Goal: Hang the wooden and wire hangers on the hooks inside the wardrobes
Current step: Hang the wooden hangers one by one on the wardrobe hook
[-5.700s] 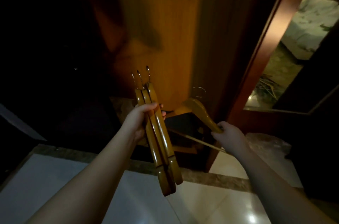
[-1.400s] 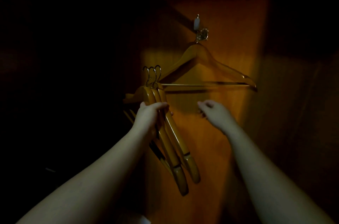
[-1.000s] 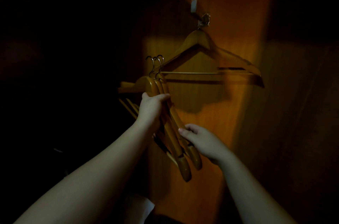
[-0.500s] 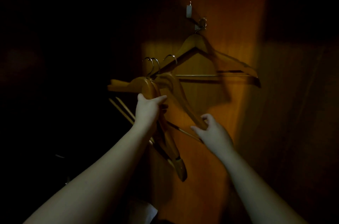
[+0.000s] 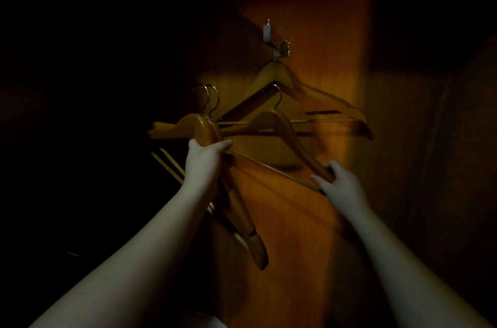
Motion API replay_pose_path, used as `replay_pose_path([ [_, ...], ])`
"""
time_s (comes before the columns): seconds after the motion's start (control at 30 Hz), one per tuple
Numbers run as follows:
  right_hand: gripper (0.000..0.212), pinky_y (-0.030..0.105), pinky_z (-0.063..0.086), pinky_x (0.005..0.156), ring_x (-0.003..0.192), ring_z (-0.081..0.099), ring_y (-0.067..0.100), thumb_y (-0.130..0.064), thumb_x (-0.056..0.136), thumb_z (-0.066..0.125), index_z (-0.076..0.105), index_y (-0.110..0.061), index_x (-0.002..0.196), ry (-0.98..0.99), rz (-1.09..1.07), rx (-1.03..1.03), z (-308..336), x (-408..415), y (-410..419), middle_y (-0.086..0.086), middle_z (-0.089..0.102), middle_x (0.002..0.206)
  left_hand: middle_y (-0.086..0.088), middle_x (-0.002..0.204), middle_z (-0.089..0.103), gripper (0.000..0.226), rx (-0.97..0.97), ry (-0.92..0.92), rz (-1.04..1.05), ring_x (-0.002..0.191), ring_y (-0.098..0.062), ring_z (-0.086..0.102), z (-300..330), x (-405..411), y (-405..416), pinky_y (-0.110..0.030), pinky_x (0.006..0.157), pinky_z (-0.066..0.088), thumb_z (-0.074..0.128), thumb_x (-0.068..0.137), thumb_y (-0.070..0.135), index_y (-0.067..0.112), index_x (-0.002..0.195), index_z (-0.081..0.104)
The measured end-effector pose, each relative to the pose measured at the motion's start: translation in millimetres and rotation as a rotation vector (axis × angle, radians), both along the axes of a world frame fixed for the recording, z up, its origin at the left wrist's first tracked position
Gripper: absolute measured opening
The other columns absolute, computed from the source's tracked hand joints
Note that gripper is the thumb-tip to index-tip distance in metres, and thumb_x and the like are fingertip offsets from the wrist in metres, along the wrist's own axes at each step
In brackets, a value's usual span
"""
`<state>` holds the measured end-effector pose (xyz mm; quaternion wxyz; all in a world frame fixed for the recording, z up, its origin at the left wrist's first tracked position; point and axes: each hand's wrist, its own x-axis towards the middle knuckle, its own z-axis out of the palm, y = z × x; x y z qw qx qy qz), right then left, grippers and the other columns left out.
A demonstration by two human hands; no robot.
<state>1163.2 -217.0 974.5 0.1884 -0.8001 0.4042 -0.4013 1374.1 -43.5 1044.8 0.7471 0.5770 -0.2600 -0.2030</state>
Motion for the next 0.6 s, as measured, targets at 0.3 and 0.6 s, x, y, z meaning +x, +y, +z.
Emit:
replay_pose_path([
  [0.3,0.045,0.034,0.048,0.074,0.096,0.058,0.019,-0.054,0.094,0.051,0.052,-0.032,0.133,0.166,-0.233,-0.096,21.3,-17.9,-20.8,-0.003,0.06,0.109,-0.013,0.105,0.062,0.067,-0.02,-0.063,-0.051,0.086,-0.026,0.069,22.2,-3.7,-5.2,-0.04,0.074,0.059,0.073,0.085,0.024,0.019,0.138,0.032],
  [0.6,0.044,0.038,0.051,0.074,0.096,0.061,0.029,-0.054,0.094,0.05,0.045,-0.031,0.131,0.169,-0.252,-0.127,53.7,-24.4,-46.9,0.006,0.063,0.114,-0.017,0.116,0.061,0.071,-0.036,-0.108,-0.074,0.094,-0.031,0.069,46.3,-9.7,-8.3,-0.043,0.078,0.06,0.075,0.083,0.025,0.022,0.139,0.03],
])
